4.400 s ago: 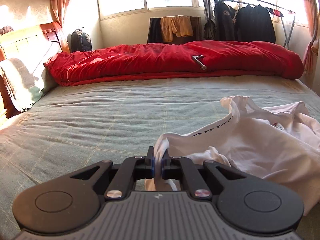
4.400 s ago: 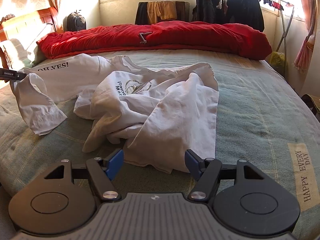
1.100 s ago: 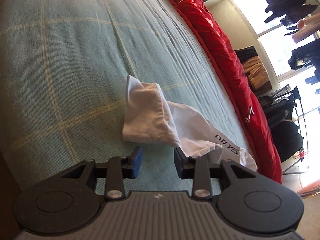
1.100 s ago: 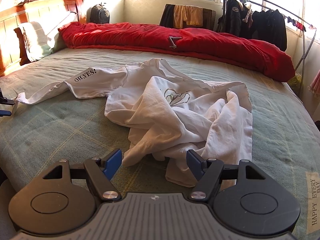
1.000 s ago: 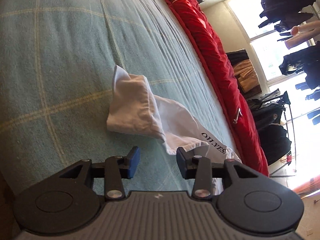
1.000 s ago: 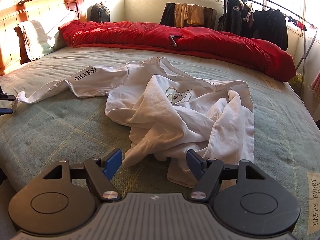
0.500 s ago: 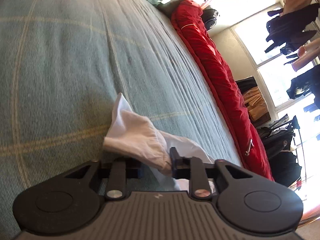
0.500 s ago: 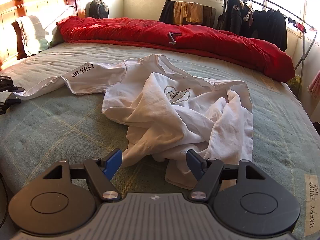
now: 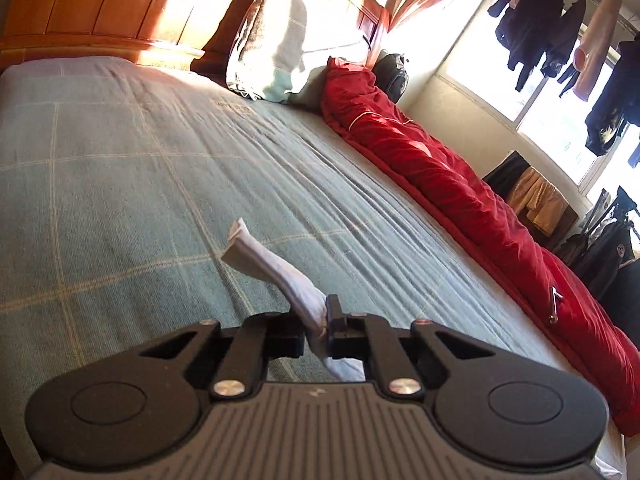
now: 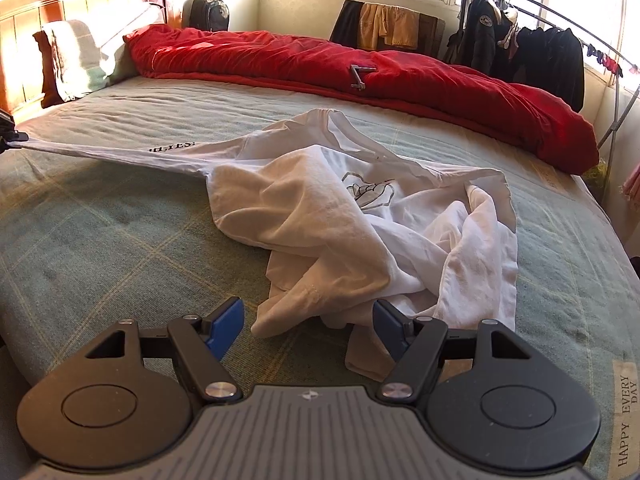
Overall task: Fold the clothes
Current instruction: 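Grasp the sleeve cuff with the left gripper and pull it away from the shirt body, then lay the sleeve flat and open the left gripper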
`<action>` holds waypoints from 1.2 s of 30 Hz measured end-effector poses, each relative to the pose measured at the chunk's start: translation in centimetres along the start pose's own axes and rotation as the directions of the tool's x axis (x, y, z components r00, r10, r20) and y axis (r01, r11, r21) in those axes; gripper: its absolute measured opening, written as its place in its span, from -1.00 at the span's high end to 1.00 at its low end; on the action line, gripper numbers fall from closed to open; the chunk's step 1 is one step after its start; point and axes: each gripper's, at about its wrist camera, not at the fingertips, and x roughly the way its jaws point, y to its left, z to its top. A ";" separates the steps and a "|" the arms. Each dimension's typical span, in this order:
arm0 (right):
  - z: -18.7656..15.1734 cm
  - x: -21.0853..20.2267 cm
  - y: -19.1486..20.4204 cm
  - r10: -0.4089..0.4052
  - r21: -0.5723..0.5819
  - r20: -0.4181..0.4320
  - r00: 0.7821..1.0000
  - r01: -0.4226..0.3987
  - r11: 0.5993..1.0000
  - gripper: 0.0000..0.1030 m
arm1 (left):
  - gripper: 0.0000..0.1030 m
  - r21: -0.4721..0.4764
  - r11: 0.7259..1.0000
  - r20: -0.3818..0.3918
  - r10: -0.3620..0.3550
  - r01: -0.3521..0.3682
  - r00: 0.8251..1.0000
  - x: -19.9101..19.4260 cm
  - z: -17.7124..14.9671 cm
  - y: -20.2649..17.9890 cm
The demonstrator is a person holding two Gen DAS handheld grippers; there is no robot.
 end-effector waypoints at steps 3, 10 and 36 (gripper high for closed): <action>0.1 -0.1 0.0 -0.004 -0.005 0.001 1.000 0.004 1.000 -0.46 | 0.85 0.036 0.999 0.027 0.027 -0.028 0.999 0.1 0.7 0.1; 0.2 0.0 0.1 -0.006 -0.003 -0.004 1.000 0.006 1.000 -0.46 | 0.85 0.079 0.995 -0.039 0.057 -0.054 0.998 1.8 0.0 1.6; -0.3 -1.9 -0.4 0.016 0.002 0.032 0.999 -0.017 1.000 -0.46 | 0.32 0.189 0.959 -0.160 0.243 -0.212 0.957 -3.0 -1.2 4.6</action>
